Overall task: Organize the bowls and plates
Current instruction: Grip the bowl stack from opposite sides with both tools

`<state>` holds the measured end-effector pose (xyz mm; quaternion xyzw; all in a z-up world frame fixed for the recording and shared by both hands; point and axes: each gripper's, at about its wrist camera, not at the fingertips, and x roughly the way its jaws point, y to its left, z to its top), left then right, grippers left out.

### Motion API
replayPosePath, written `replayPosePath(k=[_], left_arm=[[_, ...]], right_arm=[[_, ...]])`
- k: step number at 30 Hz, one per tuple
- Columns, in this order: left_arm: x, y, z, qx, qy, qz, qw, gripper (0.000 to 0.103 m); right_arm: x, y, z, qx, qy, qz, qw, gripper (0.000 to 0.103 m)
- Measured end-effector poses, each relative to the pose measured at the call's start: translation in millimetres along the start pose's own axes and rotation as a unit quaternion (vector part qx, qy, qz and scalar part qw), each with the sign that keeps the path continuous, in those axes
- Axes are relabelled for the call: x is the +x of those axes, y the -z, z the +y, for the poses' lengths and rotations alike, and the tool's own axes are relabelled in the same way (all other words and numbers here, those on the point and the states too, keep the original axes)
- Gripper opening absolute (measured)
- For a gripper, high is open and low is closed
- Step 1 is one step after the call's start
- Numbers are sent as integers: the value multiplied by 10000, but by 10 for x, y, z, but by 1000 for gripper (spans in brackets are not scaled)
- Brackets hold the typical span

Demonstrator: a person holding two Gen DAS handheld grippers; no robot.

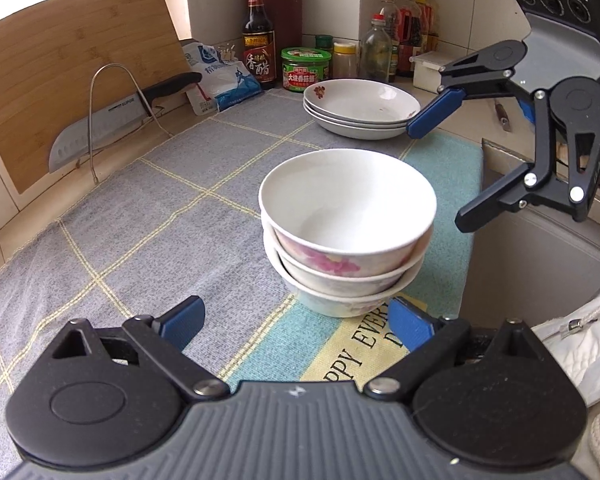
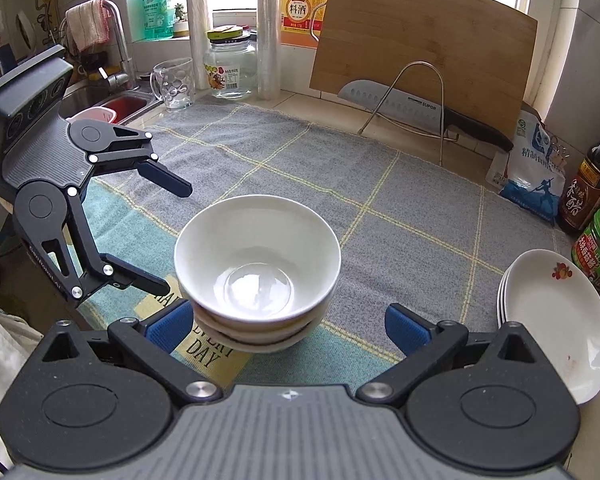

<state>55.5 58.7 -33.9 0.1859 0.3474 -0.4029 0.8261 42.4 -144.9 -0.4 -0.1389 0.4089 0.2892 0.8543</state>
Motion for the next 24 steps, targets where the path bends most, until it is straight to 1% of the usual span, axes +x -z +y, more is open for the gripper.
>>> replayPosePath(k=[4, 7, 11, 15, 16, 18, 20, 23, 24], left_arm=[[157, 3, -37, 179, 220, 89, 9996, 98], [250, -4, -50, 213, 310, 119, 9992, 97], [316, -30, -86, 395, 437, 143, 9982, 97], [403, -55, -108, 702, 497, 259, 9960, 96], [430, -62, -112, 804, 500, 307, 9950, 94], [469, -80, -115, 985, 532, 361, 9931, 94], [499, -101, -94, 1019, 609, 421, 9920, 93], [516, -134, -61, 1084, 804, 450, 9898, 90], [517, -147, -58, 1125, 838, 444, 9891, 87]], right_arm=[[239, 108, 1, -221, -36, 257, 9994, 103], [445, 150, -37, -320, -172, 399, 9985, 103], [595, 148, -55, -517, -345, 461, 9970, 103], [672, 113, -8, -970, -468, 479, 9930, 103], [688, 105, -1, -1075, -501, 498, 9917, 103], [727, 88, 14, -1259, -544, 543, 9891, 99], [757, 75, 21, -1396, -620, 580, 9866, 93], [763, 79, 37, -1551, -689, 578, 9838, 91], [762, 77, 36, -1574, -703, 578, 9833, 90]])
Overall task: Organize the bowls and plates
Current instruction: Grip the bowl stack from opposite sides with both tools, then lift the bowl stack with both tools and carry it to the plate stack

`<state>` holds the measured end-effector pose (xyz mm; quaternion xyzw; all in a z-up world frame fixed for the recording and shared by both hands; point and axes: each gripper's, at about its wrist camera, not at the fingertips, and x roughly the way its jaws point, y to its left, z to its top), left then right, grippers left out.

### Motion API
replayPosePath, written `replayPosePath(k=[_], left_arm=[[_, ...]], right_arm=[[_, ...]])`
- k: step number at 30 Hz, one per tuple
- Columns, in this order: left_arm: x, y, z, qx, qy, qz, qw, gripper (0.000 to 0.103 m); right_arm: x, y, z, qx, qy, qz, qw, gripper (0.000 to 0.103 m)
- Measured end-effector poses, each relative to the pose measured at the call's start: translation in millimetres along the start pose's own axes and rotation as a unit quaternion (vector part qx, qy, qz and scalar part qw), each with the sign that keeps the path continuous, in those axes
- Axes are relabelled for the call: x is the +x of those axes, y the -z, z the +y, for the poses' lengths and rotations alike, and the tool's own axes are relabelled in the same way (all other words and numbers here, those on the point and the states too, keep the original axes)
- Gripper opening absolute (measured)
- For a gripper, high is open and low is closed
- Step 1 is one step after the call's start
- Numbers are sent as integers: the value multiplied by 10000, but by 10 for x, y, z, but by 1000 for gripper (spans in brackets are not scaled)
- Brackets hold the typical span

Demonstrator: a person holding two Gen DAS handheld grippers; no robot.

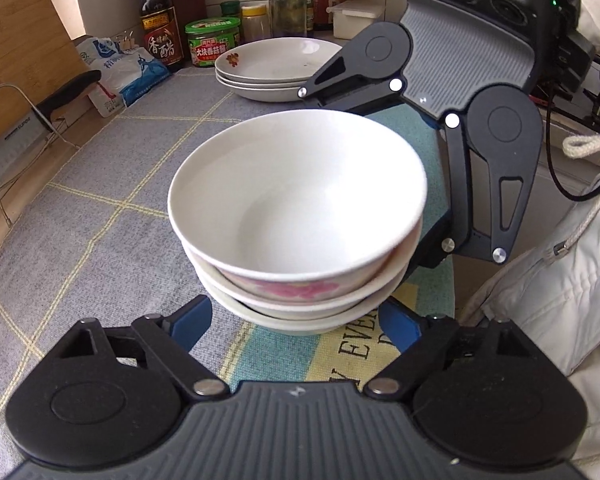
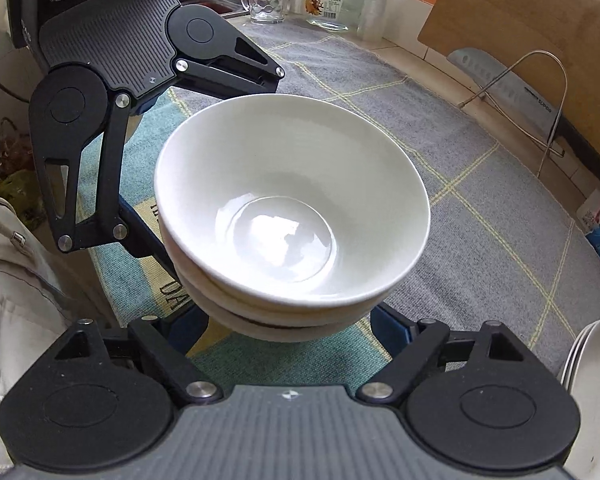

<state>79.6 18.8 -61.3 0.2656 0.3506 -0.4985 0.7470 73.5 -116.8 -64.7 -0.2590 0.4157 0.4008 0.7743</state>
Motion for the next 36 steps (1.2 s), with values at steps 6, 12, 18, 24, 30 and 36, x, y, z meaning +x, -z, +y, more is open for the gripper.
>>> replayPosePath(k=[6, 12, 18, 24, 30, 36], left_arm=[[22, -48, 32, 218, 164, 52, 9996, 84], [27, -54, 60, 237, 256, 91, 9994, 84], [35, -73, 84, 225, 311, 126, 9992, 83], [51, -74, 92, 207, 331, 114, 9992, 83], [56, -80, 104, 199, 377, 151, 9990, 83], [74, -89, 109, 209, 416, 186, 9987, 83]], right_arm=[[-10, -4, -18, -25, -95, 4, 10000, 82], [-6, -9, -17, 9, -108, 31, 9999, 81], [-14, -22, -27, 50, -126, 84, 9999, 81], [-14, -40, -76, 123, -220, 111, 9996, 81], [-7, -47, -97, 126, -268, 143, 9995, 82], [-2, -57, -120, 151, -338, 173, 9992, 82]])
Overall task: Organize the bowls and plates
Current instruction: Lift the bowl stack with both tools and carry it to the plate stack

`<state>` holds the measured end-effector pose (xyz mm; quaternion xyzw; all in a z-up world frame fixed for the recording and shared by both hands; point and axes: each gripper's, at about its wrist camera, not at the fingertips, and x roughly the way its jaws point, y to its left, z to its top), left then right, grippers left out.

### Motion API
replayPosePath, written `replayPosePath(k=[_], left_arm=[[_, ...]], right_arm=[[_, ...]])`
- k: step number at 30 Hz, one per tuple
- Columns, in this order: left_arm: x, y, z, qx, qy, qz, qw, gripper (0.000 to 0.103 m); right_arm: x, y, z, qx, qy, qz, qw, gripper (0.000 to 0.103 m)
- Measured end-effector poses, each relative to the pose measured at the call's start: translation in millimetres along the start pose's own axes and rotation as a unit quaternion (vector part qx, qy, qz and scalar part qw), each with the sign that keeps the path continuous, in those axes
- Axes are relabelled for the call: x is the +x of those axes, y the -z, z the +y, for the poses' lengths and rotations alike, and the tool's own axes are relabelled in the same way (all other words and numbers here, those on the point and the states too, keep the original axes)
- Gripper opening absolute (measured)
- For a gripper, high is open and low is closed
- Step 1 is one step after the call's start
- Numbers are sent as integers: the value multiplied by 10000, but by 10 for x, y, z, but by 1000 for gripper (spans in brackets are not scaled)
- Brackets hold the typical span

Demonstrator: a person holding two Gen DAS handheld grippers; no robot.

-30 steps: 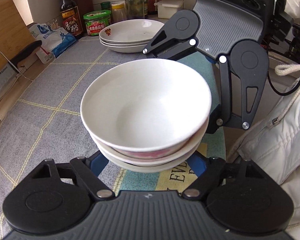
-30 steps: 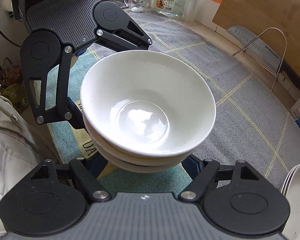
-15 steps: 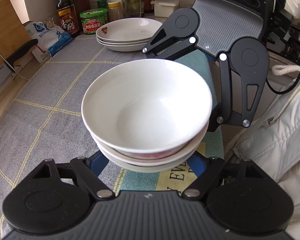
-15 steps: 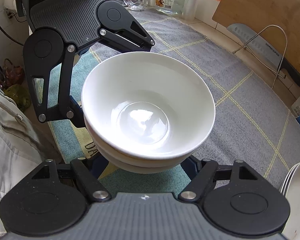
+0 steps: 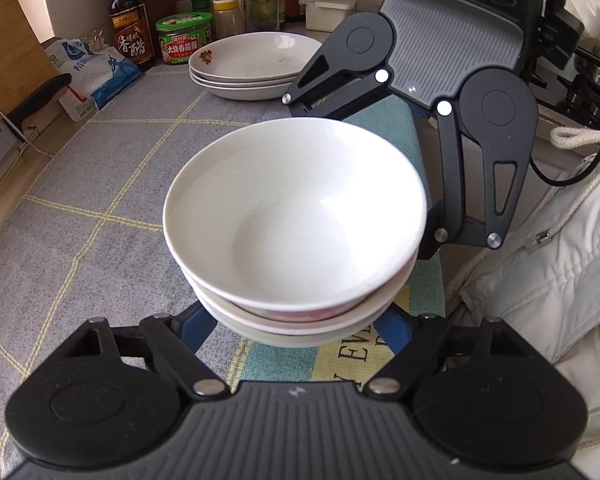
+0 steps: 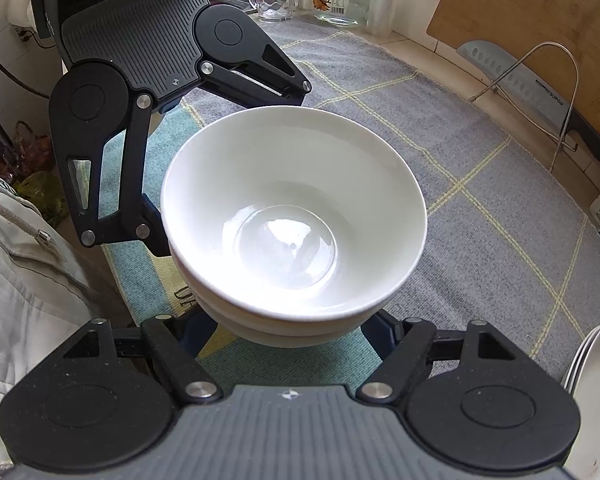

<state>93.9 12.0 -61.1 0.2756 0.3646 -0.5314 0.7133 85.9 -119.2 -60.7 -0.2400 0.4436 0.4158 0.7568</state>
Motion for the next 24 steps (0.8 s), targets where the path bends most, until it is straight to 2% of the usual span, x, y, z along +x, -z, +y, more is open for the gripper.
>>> replayPosePath(k=[24], left_arm=[[17, 5, -6, 130, -11, -18, 9999, 86]], right_arm=[[1, 34, 115, -84, 238, -48, 9997, 82]])
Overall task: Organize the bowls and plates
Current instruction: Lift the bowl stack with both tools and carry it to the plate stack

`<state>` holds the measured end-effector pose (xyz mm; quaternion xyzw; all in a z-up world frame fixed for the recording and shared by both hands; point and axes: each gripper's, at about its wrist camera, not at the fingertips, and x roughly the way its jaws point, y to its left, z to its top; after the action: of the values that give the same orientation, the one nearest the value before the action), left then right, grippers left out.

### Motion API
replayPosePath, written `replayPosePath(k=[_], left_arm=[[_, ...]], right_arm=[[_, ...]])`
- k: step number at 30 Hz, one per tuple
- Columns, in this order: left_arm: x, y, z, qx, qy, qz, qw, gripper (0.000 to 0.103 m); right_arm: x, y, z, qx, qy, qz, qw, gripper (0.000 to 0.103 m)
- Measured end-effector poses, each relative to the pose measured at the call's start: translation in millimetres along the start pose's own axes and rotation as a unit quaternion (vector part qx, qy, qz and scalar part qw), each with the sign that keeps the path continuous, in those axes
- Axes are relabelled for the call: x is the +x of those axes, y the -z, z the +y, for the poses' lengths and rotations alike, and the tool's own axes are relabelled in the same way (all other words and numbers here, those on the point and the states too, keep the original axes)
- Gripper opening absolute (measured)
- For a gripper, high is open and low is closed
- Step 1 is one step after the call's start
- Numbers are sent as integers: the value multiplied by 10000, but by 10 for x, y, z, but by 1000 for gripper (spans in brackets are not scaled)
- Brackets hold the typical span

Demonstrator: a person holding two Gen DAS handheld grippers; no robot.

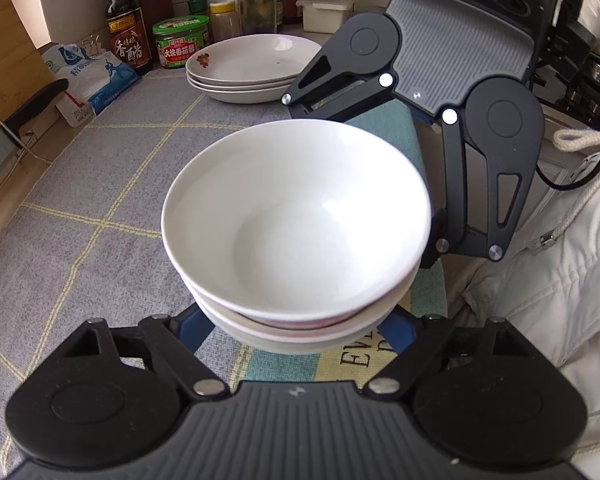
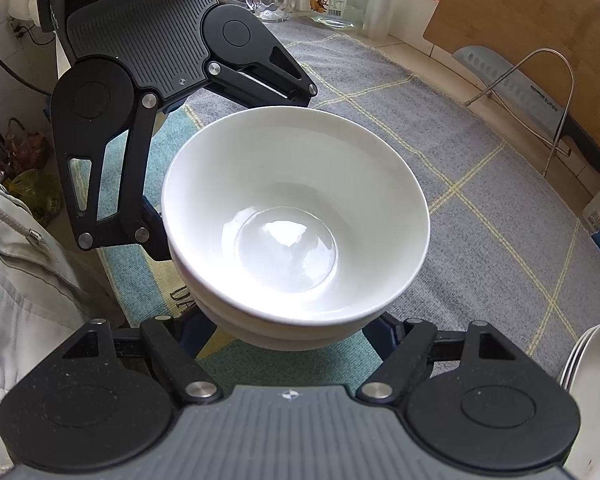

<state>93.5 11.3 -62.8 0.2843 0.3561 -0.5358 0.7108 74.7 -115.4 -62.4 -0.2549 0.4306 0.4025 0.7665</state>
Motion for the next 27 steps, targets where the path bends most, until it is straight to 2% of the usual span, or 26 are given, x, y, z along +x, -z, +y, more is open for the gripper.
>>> replayPosePath(k=[16, 27], left_arm=[[-35, -231, 10, 9, -79, -186, 9998, 86], [177, -645, -46, -2, -184, -316, 9993, 86]], right_arm=[[-271, 35, -176, -49, 56, 12, 10000, 82], [-597, 215, -504, -210, 190, 18, 9996, 82]])
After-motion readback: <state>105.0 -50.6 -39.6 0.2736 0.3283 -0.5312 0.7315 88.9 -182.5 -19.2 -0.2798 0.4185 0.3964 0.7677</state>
